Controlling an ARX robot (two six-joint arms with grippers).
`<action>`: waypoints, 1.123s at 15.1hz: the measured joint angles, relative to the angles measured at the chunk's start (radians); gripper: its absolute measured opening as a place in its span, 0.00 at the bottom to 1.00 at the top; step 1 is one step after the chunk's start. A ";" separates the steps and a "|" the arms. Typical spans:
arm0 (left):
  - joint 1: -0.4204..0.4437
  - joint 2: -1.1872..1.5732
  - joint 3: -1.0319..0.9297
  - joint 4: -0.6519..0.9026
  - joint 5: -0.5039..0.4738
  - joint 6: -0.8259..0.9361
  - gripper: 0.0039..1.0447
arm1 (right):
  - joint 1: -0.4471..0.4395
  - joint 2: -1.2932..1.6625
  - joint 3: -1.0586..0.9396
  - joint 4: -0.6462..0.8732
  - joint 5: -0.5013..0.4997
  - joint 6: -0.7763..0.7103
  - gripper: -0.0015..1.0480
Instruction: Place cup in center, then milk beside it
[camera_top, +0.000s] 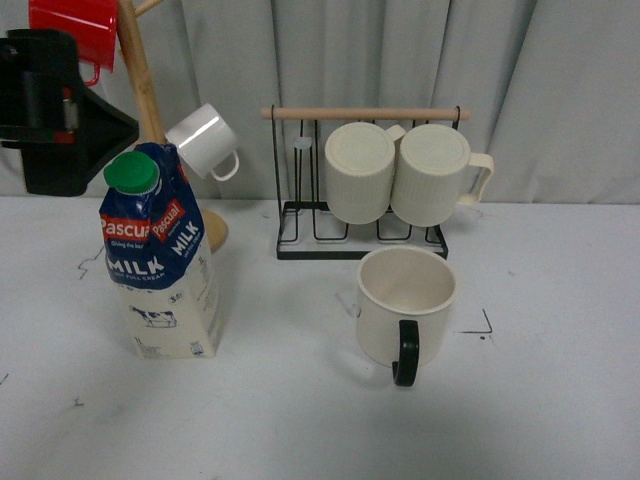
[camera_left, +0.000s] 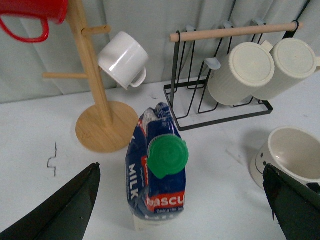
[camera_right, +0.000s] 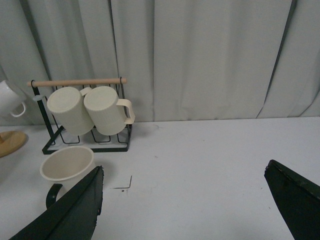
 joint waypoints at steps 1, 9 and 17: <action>-0.003 0.050 0.042 0.003 -0.020 0.033 0.94 | 0.000 0.000 0.000 0.000 0.000 0.000 0.94; 0.003 0.261 0.187 -0.010 -0.076 0.079 0.94 | 0.000 0.000 0.000 0.000 0.000 0.000 0.94; -0.031 0.448 0.241 -0.027 -0.158 0.079 0.69 | 0.000 0.000 0.000 0.000 0.000 0.000 0.94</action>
